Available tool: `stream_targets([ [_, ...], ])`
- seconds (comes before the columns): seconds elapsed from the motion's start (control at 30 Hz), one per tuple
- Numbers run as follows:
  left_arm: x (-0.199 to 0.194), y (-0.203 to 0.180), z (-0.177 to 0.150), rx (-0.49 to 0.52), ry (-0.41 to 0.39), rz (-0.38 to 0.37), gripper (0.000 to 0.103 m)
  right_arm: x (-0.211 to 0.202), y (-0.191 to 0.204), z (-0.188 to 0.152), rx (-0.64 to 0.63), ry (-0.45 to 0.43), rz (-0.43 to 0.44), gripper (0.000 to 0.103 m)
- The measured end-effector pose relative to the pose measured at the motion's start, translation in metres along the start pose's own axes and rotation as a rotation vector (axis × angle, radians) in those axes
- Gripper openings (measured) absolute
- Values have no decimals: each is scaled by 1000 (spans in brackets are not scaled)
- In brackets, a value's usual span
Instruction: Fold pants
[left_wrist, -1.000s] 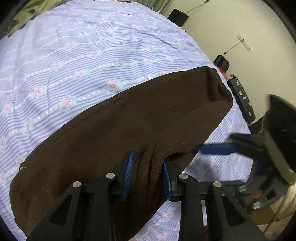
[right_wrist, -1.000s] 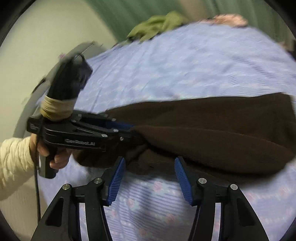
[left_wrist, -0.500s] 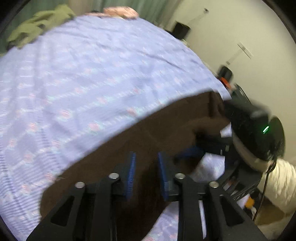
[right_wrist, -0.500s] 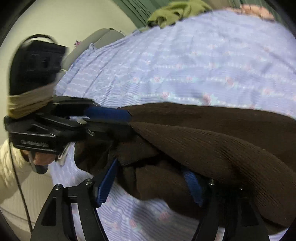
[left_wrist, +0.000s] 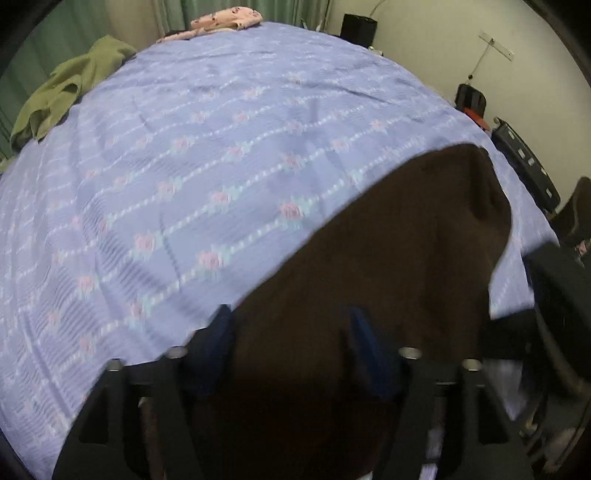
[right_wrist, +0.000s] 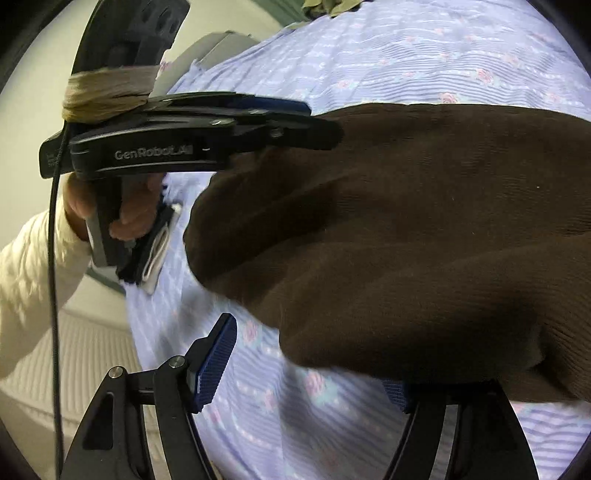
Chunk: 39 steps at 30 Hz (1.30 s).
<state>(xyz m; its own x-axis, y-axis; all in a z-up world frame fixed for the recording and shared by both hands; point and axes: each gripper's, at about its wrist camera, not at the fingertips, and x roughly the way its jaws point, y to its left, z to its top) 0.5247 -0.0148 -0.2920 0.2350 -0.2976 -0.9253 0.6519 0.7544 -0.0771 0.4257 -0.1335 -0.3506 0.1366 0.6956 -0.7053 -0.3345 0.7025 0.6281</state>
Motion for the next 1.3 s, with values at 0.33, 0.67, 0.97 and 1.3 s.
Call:
stream_targets([
  [0.33, 69, 16, 5, -96, 119, 134, 60, -6, 5, -35, 64, -53, -159, 31],
  [0.67, -37, 36, -14, -265, -124, 194, 80, -12, 13, -28, 218, 28, -223, 59],
  [0.97, -123, 77, -134, -384, -205, 253, 85, -62, 83, -20, 210, -182, -395, 68],
  [1.3, -47, 133, -201, -797, -76, 10, 81, -12, 88, 23, 85, -159, -498, 68],
])
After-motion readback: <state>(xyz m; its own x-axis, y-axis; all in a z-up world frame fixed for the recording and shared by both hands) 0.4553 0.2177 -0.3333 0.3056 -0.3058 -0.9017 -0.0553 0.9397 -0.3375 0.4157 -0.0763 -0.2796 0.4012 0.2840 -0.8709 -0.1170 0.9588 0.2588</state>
